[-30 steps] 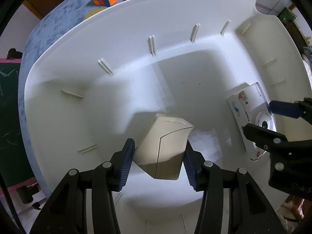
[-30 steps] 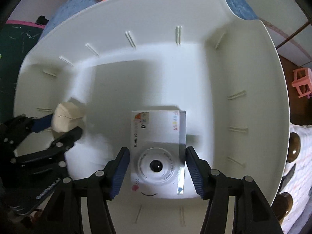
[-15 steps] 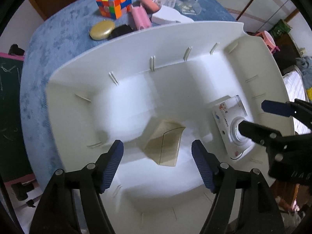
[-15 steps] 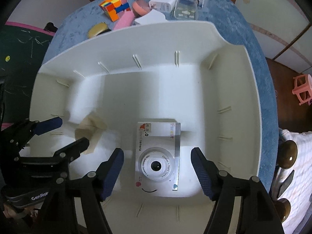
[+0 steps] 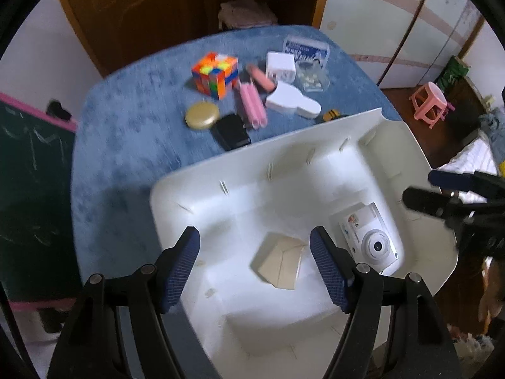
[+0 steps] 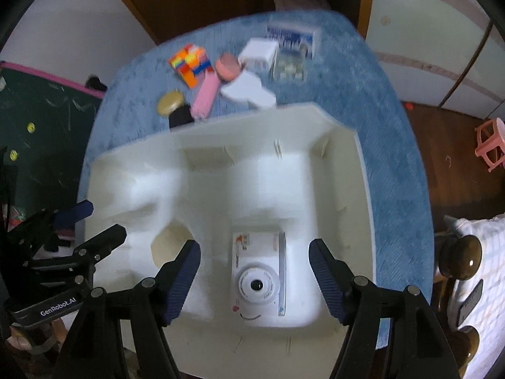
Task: Organize rigid objects
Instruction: 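Lower the sponge and white device into the white tray and open both grippers, then grasp the Rubik's cube with the left gripper while the right grasps the clear plastic box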
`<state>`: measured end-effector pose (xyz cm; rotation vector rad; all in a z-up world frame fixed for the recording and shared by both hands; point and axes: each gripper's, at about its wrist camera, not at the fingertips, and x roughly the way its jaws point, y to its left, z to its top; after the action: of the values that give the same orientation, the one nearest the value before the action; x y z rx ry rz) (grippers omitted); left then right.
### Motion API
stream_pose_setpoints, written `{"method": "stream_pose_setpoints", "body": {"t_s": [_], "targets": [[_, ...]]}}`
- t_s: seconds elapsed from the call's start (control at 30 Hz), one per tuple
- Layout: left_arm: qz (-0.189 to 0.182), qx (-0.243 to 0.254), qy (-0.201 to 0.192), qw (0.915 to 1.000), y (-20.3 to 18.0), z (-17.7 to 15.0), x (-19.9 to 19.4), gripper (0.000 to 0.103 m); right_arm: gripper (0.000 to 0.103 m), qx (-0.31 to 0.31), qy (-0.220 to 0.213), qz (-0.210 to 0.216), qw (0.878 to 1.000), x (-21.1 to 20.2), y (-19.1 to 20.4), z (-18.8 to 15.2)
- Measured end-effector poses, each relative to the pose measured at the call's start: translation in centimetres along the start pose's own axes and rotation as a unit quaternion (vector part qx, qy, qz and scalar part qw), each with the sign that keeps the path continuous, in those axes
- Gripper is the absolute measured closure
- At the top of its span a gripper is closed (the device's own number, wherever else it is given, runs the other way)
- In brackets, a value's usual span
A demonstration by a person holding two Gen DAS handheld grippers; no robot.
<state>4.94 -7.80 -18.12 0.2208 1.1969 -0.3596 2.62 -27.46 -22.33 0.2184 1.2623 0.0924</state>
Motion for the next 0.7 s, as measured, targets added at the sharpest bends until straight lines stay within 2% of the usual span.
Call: {"method": "stream_pose_setpoints", "body": {"t_s": [0.13, 0.23, 0.43, 0.53, 0.63, 0.7], "targets": [[-0.006, 0.013, 0.005, 0.9999, -0.2, 1.2, -1.0, 0.027, 0.031, 0.01, -0.041, 0.019, 0.999, -1.9, -0.4, 1.0], [0.0, 0.032, -0.006, 0.9995, -0.9, 2.2, -2.4, 0.027, 0.031, 0.008, -0.074, 0.015, 0.997, -3.8, -0.6, 2.0], [0.01, 0.033, -0.017, 0.9992, -0.5, 5.0, -4.3, 0.027, 0.031, -0.022, -0.113, 0.012, 0.993, -7.2, 0.0, 4.3], [0.022, 0.027, -0.033, 0.9989, 0.2, 7.1, -5.5, 0.027, 0.031, -0.052, -0.126, -0.002, 0.991, -9.2, 0.6, 6.0], [0.024, 0.019, -0.053, 0.9981, 1.1, 9.5, -6.9, 0.027, 0.03, -0.065, -0.138, 0.009, 0.988, -11.1, 0.5, 8.0], [0.036, 0.015, -0.07, 0.9968, 1.7, 11.2, -8.0, 0.027, 0.026, -0.071, -0.15, 0.012, 0.986, -12.6, 0.3, 9.8]]}}
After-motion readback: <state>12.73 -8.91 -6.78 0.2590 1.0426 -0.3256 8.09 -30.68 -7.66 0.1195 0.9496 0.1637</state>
